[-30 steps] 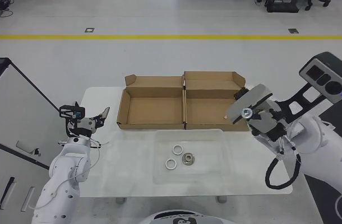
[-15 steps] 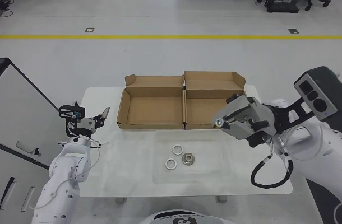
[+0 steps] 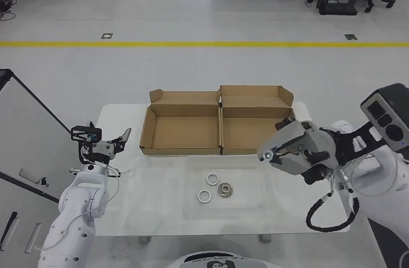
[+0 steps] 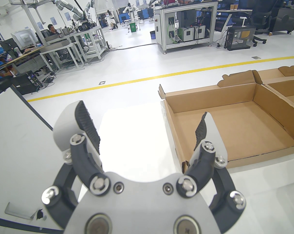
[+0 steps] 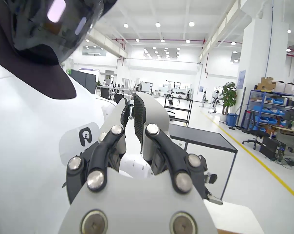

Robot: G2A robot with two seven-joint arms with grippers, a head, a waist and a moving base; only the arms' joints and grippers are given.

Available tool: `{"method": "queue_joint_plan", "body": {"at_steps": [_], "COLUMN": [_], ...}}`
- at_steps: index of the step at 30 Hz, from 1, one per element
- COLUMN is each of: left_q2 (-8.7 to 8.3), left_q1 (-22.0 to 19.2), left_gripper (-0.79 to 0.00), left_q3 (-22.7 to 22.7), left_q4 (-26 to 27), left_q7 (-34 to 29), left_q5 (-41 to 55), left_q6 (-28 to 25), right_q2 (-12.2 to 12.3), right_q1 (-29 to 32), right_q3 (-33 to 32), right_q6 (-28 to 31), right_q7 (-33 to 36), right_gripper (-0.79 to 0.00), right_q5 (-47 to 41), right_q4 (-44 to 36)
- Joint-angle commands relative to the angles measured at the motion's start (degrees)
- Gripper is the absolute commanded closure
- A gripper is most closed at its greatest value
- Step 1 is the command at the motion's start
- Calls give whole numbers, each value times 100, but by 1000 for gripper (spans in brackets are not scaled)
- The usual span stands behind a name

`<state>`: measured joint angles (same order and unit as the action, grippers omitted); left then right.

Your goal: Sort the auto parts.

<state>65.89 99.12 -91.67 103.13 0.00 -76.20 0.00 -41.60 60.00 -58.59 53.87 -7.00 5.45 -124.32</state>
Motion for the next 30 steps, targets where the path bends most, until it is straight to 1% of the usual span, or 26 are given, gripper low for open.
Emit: {"method": "queue_joint_plan", "body": {"at_steps": [1,5,9,12,18,23,27,30], "left_q2": [0,0,0,0,0,0,0,0], "left_q1": [0,0,0,0,0,0,0,0], "left_gripper": [-785,-785,-785,-785,-785,-785,-785,-785], "left_q3": [0,0,0,0,0,0,0,0], "left_q4": [0,0,0,0,0,0,0,0], "left_q7": [0,0,0,0,0,0,0,0], "left_q5": [0,0,0,0,0,0,0,0], "left_q6": [0,0,0,0,0,0,0,0], "right_q2": [-44,-132,-215,-256,-289,-320,-356,-401], "right_q1": [61,150,173,178,169,160,179,204], "right_q3": [-34,-79,-108,-132,-219,-306,-347,-348], "right_q6": [155,392,413,316,-96,-247,-240,-113], "right_q7": [-187,-431,-481,-296,374,735,862,769], "right_gripper": [0,0,0,0,0,0,0,0], "right_q5": [-109,-262,-329,-290,-182,-253,-396,-621], "right_q4": [-8,-3,-17,46,32,-3,-20,-25]}}
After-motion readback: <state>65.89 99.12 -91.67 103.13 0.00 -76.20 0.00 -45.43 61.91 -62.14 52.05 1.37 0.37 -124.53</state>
